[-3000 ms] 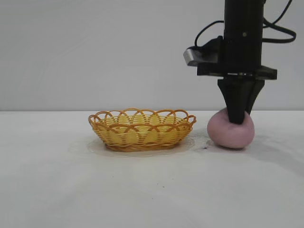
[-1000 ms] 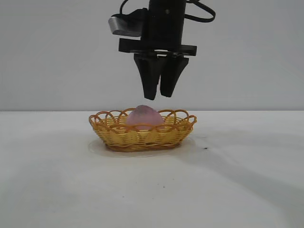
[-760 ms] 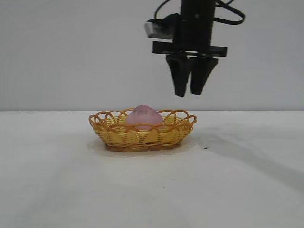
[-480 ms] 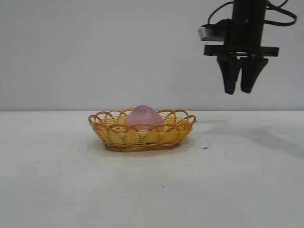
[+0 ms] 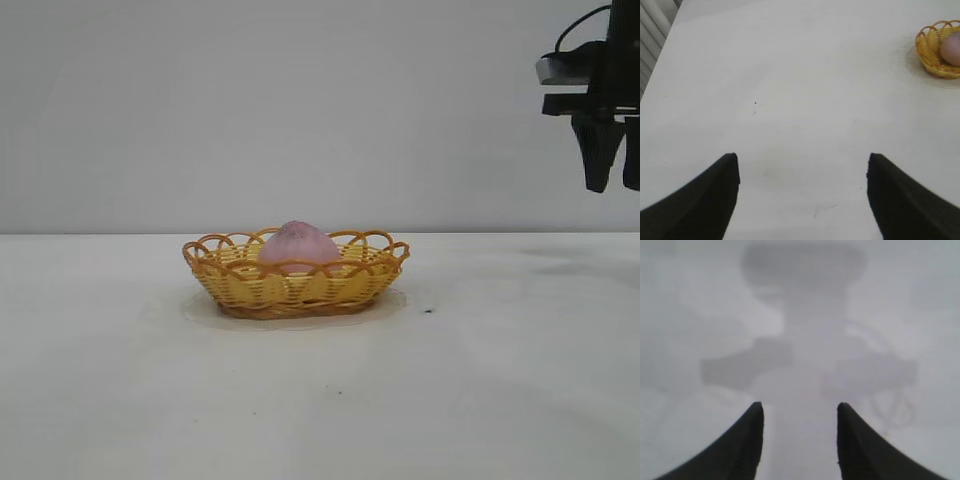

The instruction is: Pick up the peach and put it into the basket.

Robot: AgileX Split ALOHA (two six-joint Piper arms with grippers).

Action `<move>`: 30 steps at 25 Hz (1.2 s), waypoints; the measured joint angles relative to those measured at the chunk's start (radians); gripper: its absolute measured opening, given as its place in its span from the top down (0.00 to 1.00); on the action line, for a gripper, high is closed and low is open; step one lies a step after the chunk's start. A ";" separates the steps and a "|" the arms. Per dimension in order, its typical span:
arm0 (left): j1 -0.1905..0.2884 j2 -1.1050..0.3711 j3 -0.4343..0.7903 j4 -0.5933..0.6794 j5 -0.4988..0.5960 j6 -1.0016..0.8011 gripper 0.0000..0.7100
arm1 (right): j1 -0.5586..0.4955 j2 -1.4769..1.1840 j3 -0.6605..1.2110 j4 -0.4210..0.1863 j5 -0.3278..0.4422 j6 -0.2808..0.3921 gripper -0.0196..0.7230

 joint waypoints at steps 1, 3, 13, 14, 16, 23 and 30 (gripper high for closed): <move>0.000 0.000 0.000 0.000 0.000 0.000 0.27 | 0.000 -0.022 0.000 0.000 0.000 0.000 0.58; 0.000 0.000 0.000 0.000 0.000 0.000 0.27 | 0.000 -0.087 0.006 0.010 0.000 0.000 0.58; 0.000 0.000 0.000 0.000 0.000 0.000 0.27 | 0.000 -0.587 0.366 0.021 0.006 0.000 0.58; 0.000 0.000 0.000 0.000 0.000 0.000 0.27 | 0.000 -0.652 0.421 0.024 0.009 0.000 0.58; 0.000 0.000 0.000 0.000 0.000 0.000 0.27 | 0.000 -0.777 0.524 0.028 0.011 0.002 0.58; 0.000 0.000 0.000 0.000 0.000 0.000 0.27 | 0.000 -1.284 0.875 0.039 0.021 0.004 0.58; 0.000 0.000 0.000 0.000 0.000 0.000 0.27 | 0.000 -1.847 1.180 0.039 -0.043 0.020 0.54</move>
